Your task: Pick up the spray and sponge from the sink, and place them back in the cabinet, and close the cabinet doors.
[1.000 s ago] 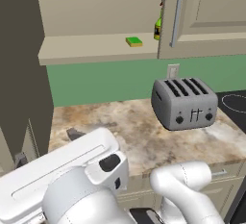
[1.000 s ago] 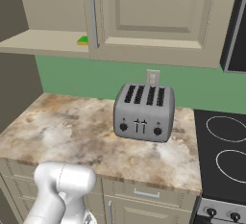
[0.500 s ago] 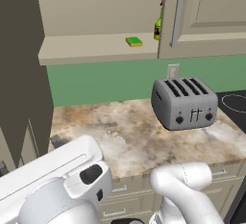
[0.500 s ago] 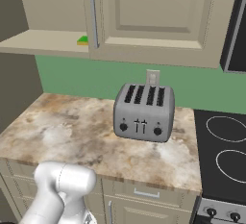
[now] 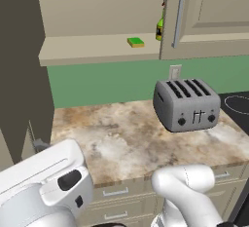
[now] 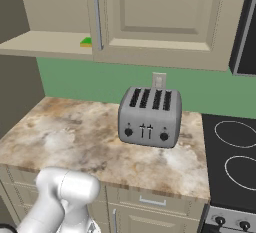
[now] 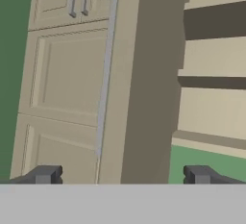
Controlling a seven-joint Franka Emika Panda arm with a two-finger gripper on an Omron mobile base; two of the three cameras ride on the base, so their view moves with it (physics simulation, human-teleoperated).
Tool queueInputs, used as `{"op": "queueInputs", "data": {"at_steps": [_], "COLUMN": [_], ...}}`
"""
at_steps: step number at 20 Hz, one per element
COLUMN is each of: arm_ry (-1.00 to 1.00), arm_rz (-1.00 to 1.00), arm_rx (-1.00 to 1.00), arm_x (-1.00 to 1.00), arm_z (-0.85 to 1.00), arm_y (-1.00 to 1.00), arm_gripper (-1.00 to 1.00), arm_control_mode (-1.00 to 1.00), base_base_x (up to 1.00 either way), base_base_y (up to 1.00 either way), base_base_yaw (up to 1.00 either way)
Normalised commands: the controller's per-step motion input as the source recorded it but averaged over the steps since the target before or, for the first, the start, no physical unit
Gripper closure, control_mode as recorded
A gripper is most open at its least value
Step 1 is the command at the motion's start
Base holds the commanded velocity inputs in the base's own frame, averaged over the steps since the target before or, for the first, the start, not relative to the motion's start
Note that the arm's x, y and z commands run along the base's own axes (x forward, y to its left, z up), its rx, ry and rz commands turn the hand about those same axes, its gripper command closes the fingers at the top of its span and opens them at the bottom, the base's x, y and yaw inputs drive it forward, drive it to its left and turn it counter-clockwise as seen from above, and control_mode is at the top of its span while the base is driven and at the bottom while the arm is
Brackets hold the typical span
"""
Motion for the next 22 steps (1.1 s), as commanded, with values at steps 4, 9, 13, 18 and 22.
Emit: {"op": "queueInputs", "data": {"at_steps": [4,9,13,18,22], "arm_ry": [0.00,0.00,0.00,0.00,0.00], "arm_rz": [0.00,0.00,0.00,0.00,-0.01], "arm_rx": [0.00,0.00,0.00,0.00,0.00], "arm_x": [0.00,0.00,0.00,-0.02,-0.02], "arm_z": [0.00,0.00,0.00,0.00,-0.02], "arm_y": [0.17,0.11,0.05,0.08,0.16], "arm_gripper": [-1.00,-1.00,-1.00,-1.00,-1.00], "arm_control_mode": [-1.00,-1.00,-1.00,-1.00,-1.00], "base_base_x": [0.00,0.00,0.00,0.00,0.00], "base_base_y": [0.00,0.00,0.00,0.00,0.00], "base_base_yaw": [0.00,0.00,0.00,0.00,0.00]}}
